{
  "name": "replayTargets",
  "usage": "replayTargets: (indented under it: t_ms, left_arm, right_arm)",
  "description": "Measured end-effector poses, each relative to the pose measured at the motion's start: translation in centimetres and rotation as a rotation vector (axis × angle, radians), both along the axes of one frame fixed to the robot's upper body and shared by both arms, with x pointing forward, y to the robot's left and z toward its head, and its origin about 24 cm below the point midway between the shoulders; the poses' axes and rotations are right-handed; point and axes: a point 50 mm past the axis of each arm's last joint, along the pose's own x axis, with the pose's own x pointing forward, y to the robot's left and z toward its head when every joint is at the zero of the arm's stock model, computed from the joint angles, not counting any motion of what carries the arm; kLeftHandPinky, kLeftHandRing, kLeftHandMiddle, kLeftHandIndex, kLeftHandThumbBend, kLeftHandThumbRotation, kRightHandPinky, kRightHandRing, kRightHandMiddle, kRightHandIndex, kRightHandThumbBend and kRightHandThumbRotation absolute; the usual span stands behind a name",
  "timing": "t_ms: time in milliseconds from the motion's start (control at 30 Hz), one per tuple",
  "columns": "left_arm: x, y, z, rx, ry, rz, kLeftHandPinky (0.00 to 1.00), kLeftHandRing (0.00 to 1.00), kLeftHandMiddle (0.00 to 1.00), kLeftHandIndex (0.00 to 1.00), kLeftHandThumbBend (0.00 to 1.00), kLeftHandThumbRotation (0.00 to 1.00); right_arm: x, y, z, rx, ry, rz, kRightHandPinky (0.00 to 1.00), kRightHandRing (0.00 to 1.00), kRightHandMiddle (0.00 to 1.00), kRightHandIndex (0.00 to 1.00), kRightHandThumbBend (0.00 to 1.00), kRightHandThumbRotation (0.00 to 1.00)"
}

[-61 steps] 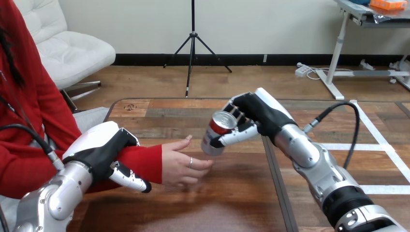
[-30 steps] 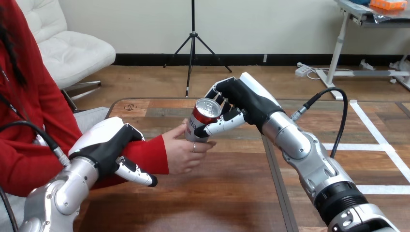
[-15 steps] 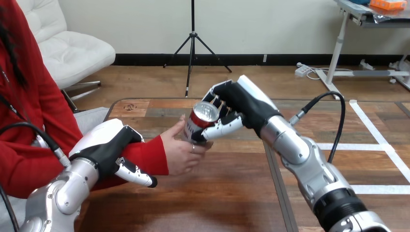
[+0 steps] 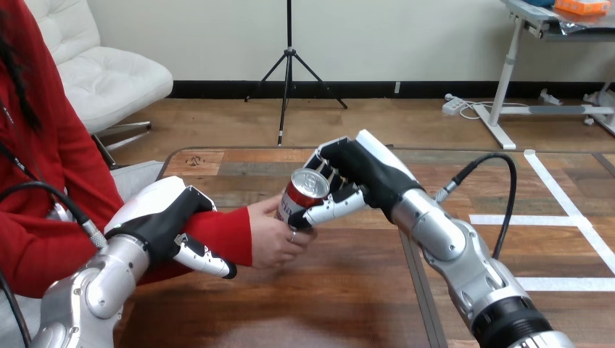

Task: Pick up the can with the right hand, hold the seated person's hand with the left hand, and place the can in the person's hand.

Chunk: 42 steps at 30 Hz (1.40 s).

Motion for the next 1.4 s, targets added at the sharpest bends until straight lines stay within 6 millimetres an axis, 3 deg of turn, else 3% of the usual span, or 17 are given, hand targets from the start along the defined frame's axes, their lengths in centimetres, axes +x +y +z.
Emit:
replayTargets:
  t_ms: [467,667,967,1400]
  left_arm:
    - [0.09,-0.16,0.04,-0.005,-0.002,-0.003,0.13,0.2,0.28,0.36,0.68,0.0]
    - [0.1,-0.19,0.05,-0.006,-0.003,-0.003,0.13,0.2,0.27,0.36,0.69,0.0]
    - [0.11,-0.19,0.06,-0.006,-0.003,-0.003,0.13,0.2,0.27,0.36,0.7,0.0]
    - [0.18,-0.25,0.14,-0.008,-0.007,-0.004,0.14,0.21,0.29,0.37,0.7,0.0]
  right_arm:
    - [-0.27,-0.18,-0.5,-0.001,0.014,-0.005,0.27,0.33,0.39,0.43,0.72,0.0]
    - [-0.27,-0.21,-0.5,-0.002,0.014,-0.005,0.32,0.38,0.42,0.45,0.76,0.01]
    - [-0.27,-0.21,-0.51,-0.003,0.017,-0.003,0.4,0.46,0.48,0.5,0.82,0.17]
    - [-0.36,-0.32,-0.71,-0.006,0.031,-0.008,0.41,0.49,0.52,0.55,0.85,0.39]
